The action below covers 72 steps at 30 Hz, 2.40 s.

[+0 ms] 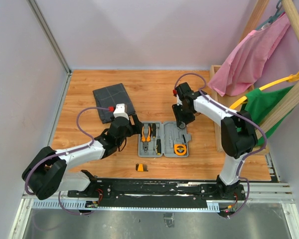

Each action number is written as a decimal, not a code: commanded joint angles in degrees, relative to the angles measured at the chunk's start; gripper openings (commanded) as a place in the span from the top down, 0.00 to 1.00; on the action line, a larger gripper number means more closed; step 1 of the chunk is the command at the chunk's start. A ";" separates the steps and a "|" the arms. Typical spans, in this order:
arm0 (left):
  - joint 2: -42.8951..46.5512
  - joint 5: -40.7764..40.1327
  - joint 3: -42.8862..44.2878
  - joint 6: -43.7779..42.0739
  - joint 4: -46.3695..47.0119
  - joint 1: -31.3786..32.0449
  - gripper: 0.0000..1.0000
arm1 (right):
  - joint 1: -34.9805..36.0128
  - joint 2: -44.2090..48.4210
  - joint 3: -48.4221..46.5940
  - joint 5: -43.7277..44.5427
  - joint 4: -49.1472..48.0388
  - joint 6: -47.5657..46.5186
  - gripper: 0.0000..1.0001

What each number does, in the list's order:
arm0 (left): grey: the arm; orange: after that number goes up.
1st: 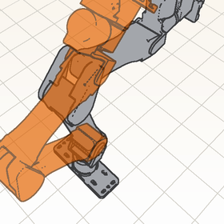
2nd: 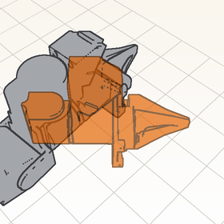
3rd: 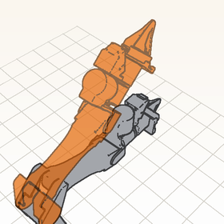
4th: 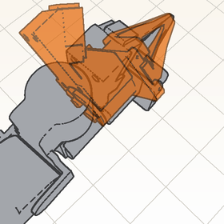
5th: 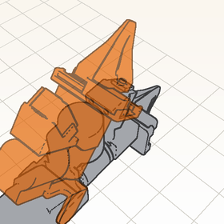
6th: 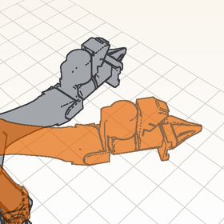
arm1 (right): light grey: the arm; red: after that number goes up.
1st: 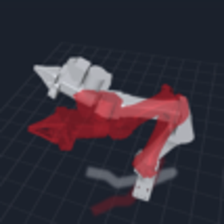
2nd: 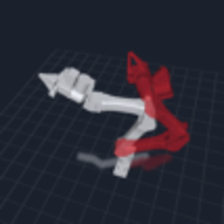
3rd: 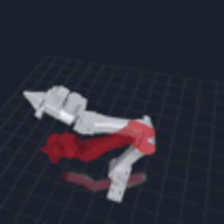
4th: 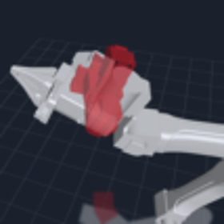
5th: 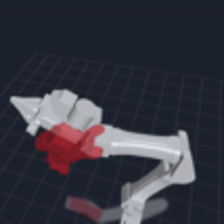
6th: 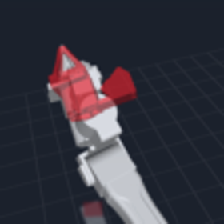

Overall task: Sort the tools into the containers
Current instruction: Place the engineering item in the storage box.

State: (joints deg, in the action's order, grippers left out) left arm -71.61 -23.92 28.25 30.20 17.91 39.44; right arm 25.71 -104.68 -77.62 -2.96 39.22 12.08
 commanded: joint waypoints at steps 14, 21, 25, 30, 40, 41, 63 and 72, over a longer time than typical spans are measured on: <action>-1.51 -0.72 1.28 -0.93 1.02 -0.42 0.17 | -0.76 -5.62 -4.51 1.80 2.87 -1.24 0.57; -1.84 -0.66 1.46 -1.02 0.99 -0.42 0.17 | -0.75 -7.05 -5.21 0.05 3.28 -1.09 0.54; -1.95 -0.57 1.54 -1.02 1.04 -0.42 0.17 | -0.75 -7.54 -5.35 0.07 4.28 -1.34 0.49; -2.12 -0.41 1.70 -0.95 0.94 -0.44 0.17 | -0.65 -6.84 -4.87 -1.54 4.28 -1.36 0.40; -2.39 -0.03 1.81 -0.93 0.93 -0.42 0.17 | -0.66 -0.41 -3.28 -0.70 2.57 -1.61 0.41; -2.47 0.01 1.89 -0.93 0.98 -0.42 0.17 | -0.67 0.39 -2.54 -0.28 1.80 -1.59 0.43; -1.67 0.76 1.82 -1.89 0.75 -0.42 0.17 | -0.67 -0.72 1.91 -2.13 -3.80 -1.44 0.62; -1.77 0.83 1.90 -1.96 0.81 -0.40 0.17 | -0.72 -1.70 2.33 -0.99 -4.07 -1.62 0.63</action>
State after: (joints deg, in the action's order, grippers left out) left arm -73.80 -22.83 28.60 29.02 17.82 39.44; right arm 25.71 -105.41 -76.20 -4.69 35.33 10.57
